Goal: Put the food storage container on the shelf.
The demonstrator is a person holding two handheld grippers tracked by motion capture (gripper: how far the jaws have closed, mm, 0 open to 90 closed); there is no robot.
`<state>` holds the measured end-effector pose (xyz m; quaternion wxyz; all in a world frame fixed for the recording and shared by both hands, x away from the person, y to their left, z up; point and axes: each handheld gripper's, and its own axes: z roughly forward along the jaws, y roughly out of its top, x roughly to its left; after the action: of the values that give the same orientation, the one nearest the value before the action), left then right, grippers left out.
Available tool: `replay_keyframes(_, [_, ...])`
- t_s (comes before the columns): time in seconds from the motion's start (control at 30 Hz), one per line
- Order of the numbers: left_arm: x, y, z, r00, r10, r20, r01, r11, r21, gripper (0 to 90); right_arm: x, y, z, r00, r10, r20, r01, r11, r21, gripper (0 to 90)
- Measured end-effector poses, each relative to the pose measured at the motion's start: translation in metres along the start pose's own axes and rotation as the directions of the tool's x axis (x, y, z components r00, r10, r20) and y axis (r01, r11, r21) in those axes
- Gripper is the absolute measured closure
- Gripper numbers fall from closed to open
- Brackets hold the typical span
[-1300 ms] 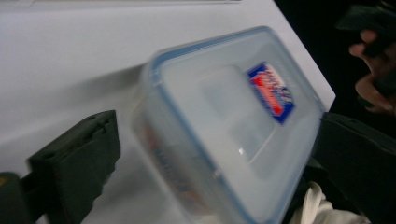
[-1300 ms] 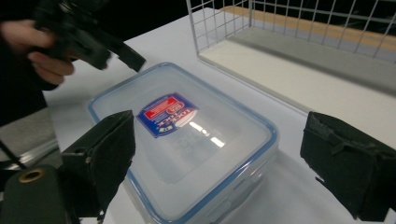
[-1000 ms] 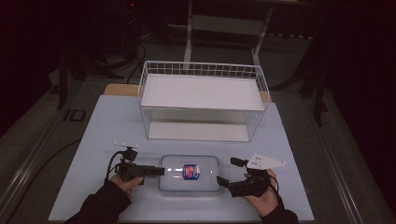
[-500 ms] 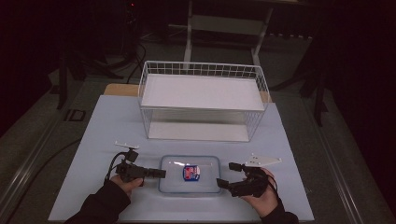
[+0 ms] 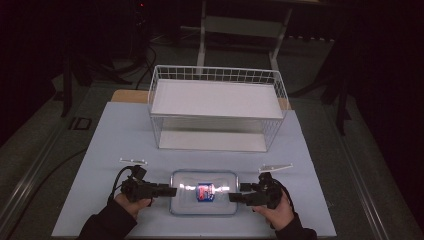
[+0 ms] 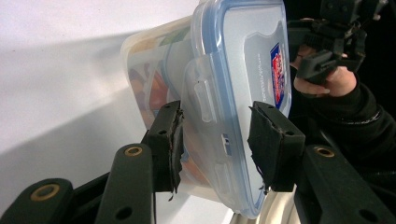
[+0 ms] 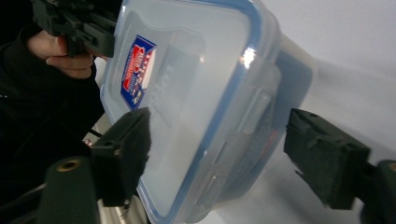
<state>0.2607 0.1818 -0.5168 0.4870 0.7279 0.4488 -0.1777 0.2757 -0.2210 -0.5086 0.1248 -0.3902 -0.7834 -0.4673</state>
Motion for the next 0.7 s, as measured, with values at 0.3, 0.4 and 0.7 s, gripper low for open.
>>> replay_keyframes(0.3, [-0.007, -0.004, -0.001, 0.9997, 0.010, -0.021, -0.010, 0.9999, -0.003, 56.1, 0.001, -0.003, -0.006, 0.9973, 0.073, -0.012, -0.073, 0.997, 0.024, 47.4])
replay_keyframes(0.4, [-0.009, -0.004, -0.001, 0.9994, 0.009, -0.033, -0.009, 1.0000, -0.002, 56.1, 0.000, -0.007, -0.006, 0.9915, 0.128, -0.023, -0.128, 0.992, -0.002, 48.7])
replay_keyframes(0.7, [-0.020, -0.002, -0.001, 0.9953, 0.040, -0.088, -0.042, 0.9987, -0.027, 56.2, 0.005, -0.007, -0.010, 0.9892, 0.147, -0.005, -0.147, 0.989, -0.025, 50.7])
